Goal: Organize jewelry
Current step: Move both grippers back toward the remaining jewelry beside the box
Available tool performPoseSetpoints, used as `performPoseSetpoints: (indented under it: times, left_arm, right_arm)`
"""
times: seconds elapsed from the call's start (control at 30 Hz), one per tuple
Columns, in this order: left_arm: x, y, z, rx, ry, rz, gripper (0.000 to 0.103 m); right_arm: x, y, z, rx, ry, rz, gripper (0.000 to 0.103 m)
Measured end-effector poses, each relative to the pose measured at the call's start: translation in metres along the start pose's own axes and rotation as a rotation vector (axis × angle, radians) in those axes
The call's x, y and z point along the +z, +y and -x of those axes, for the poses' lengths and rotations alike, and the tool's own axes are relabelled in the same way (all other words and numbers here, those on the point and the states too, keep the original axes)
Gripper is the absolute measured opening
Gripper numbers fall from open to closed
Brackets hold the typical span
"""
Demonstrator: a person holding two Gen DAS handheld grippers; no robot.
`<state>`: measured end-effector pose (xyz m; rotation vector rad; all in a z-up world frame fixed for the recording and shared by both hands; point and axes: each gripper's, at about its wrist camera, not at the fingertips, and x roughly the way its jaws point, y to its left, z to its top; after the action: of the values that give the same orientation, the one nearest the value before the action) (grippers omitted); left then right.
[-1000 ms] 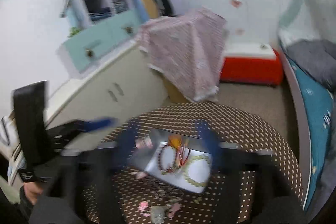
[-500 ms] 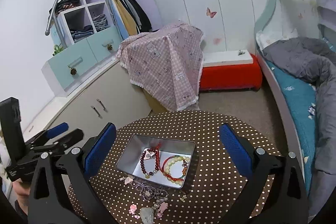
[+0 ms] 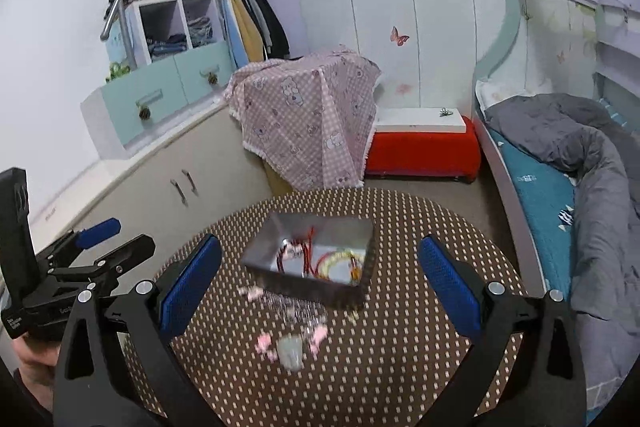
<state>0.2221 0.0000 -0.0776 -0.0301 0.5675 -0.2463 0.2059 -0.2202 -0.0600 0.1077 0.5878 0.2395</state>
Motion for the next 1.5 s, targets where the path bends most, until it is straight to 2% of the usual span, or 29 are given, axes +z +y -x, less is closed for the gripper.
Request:
performPoseSetpoints:
  times: [0.3, 0.53, 0.73, 1.0, 1.1, 1.2, 1.3, 1.4, 1.5]
  left_arm:
    - [-0.032, -0.011, -0.014, 0.022, 0.085, -0.020, 0.095]
    - [-0.060, -0.020, -0.049, 0.045, 0.201, -0.012, 0.095]
    - [-0.077, -0.025, -0.074, 0.061, 0.266, -0.023, 0.095]
    - [-0.085, -0.036, -0.099, 0.039, 0.340, -0.029, 0.086]
    - [-0.087, -0.040, -0.107, 0.030, 0.359, -0.033, 0.079]
    - [-0.085, -0.044, -0.108, 0.038, 0.366, -0.062, 0.053]
    - [-0.086, -0.040, -0.102, 0.014, 0.364, -0.073, 0.036]
    - [-0.090, -0.037, -0.096, -0.003, 0.361, -0.075, 0.031]
    - [-0.095, -0.036, -0.089, -0.006, 0.356, -0.088, 0.032]
  right_arm:
    - [-0.034, -0.008, -0.006, -0.007, 0.052, -0.023, 0.095]
    - [-0.057, -0.020, -0.029, 0.007, 0.122, -0.033, 0.095]
    - [-0.071, -0.032, -0.045, -0.007, 0.165, -0.049, 0.095]
    - [-0.081, -0.045, -0.055, -0.015, 0.208, -0.067, 0.095]
    - [-0.083, -0.047, -0.059, -0.013, 0.217, -0.070, 0.095]
    - [-0.085, -0.047, -0.064, -0.009, 0.228, -0.068, 0.095]
    - [-0.088, -0.042, -0.069, -0.004, 0.240, -0.052, 0.095]
    - [-0.091, -0.036, -0.075, 0.007, 0.255, -0.035, 0.095]
    - [-0.092, -0.029, -0.083, 0.021, 0.273, -0.013, 0.088]
